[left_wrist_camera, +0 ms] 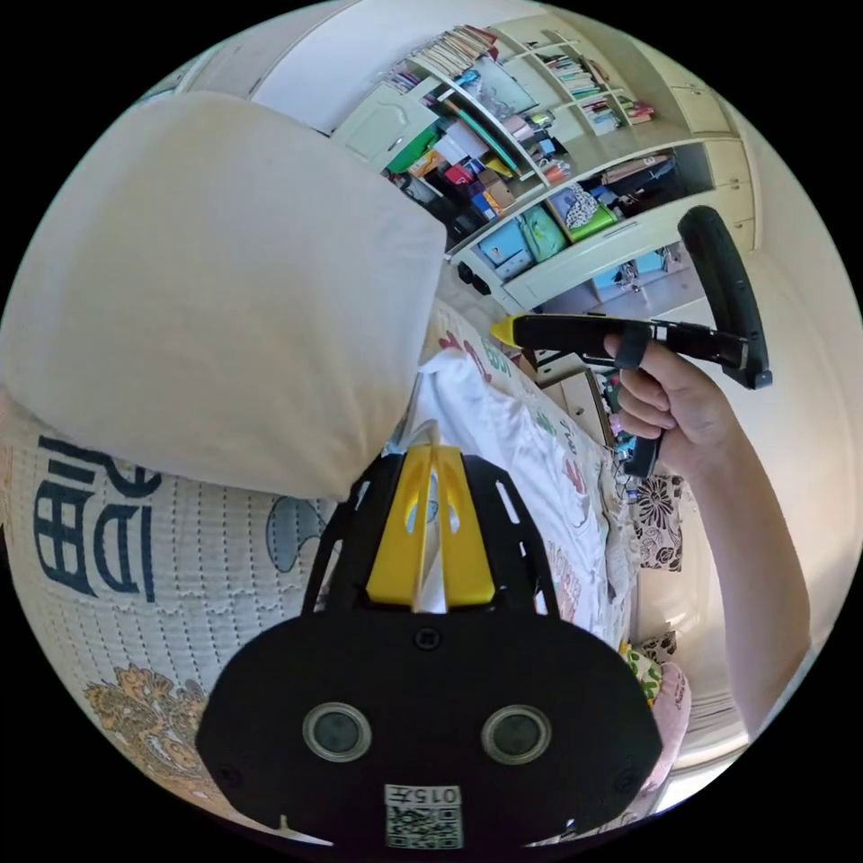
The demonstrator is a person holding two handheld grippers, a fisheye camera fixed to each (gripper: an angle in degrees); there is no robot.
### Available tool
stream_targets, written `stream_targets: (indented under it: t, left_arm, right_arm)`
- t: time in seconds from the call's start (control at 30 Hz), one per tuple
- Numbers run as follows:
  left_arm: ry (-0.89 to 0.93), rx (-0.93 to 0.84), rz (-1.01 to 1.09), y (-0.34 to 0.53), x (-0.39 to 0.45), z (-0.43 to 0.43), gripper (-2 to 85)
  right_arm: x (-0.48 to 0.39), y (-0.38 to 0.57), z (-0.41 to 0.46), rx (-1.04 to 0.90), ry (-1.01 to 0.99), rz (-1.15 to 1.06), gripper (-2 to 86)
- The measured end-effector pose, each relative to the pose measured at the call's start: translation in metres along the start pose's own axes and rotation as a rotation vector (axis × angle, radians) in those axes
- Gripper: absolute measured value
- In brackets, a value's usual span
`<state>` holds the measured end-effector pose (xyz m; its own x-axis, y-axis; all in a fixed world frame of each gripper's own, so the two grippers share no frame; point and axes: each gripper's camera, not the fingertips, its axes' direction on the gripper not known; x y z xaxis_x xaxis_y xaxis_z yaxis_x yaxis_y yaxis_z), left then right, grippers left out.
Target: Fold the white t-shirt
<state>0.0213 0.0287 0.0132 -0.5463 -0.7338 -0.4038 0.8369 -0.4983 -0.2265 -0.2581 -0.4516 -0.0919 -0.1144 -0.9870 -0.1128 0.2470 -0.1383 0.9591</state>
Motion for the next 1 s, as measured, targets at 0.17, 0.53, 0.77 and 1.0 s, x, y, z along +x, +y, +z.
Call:
stream_targets:
  t: [0.17,0.53,0.77,1.0]
  left_arm:
    - [0.012,0.016,-0.027,-0.001,-0.006,-0.004,-0.6]
    - [0.079,-0.033,-0.144,0.016,-0.033,0.001,7.6]
    - [0.086,-0.027,-0.169,0.021,-0.033,0.015,0.3]
    - [0.118,0.098,0.235,0.059,0.038,-0.003,-0.6]
  right_arm:
    - [-0.006,0.009,0.008,-0.004,-0.046,-0.081,3.1]
    - [-0.051,-0.027,0.090,-0.285,0.131,-0.340,6.1]
    - [-0.001,-0.003,0.051,-0.214,0.098,-0.250,-0.8]
    - [0.118,0.108,-0.057,0.059,-0.068,-0.033,-0.9]
